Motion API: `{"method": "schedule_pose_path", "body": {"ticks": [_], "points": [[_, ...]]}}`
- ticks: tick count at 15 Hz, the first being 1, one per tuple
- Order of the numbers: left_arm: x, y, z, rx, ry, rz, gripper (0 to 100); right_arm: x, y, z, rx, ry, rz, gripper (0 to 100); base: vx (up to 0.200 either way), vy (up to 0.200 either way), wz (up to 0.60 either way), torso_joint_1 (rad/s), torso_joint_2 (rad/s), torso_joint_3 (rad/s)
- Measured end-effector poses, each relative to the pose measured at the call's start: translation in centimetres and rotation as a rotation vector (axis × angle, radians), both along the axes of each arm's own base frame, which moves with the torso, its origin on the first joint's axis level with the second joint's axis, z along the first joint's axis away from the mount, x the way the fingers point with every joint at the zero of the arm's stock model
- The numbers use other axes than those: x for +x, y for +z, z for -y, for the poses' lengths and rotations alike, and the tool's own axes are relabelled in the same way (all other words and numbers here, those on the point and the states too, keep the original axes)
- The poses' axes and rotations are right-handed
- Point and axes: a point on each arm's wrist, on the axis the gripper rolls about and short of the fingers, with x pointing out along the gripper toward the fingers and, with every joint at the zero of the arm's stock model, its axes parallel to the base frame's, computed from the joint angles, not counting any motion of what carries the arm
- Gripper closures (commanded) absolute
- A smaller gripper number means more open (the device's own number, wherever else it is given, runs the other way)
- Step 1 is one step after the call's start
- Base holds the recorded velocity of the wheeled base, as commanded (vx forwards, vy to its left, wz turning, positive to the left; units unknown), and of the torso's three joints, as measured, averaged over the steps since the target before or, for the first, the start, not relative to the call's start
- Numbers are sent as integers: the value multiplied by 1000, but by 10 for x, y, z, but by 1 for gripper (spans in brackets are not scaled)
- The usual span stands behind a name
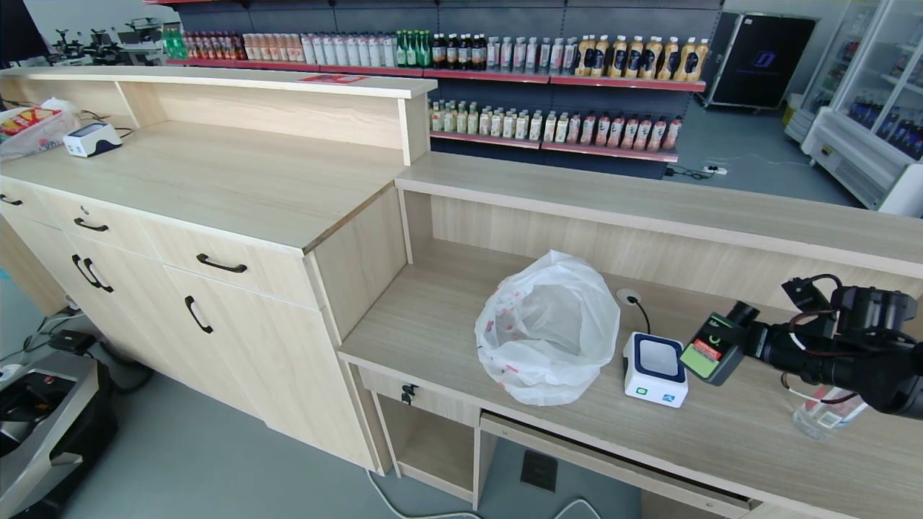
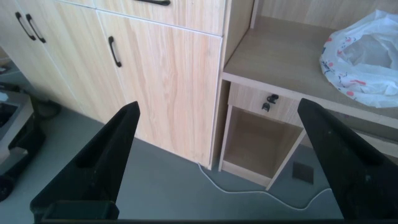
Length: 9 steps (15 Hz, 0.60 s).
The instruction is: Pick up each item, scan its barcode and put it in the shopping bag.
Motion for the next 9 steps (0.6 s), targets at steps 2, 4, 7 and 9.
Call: {"method": "schedule_pose_path", "body": {"ticks": [2, 4, 7, 9], "points": [[0, 0, 0, 0, 0, 0, 0, 0, 0, 0, 1, 0, -3, 100, 0, 0, 0, 0, 0, 0], [0, 0, 0, 0, 0, 0, 0, 0, 2, -1, -4, 4, 3, 100, 0, 0, 0, 0, 0, 0], [0, 0, 0, 0, 0, 0, 0, -6, 45, -19, -141, 66, 156, 100, 0, 0, 0, 0, 0, 0], [0, 0, 0, 0, 0, 0, 0, -26, 83, -35, -343, 95, 290, 100, 0, 0, 0, 0, 0, 0]]}}
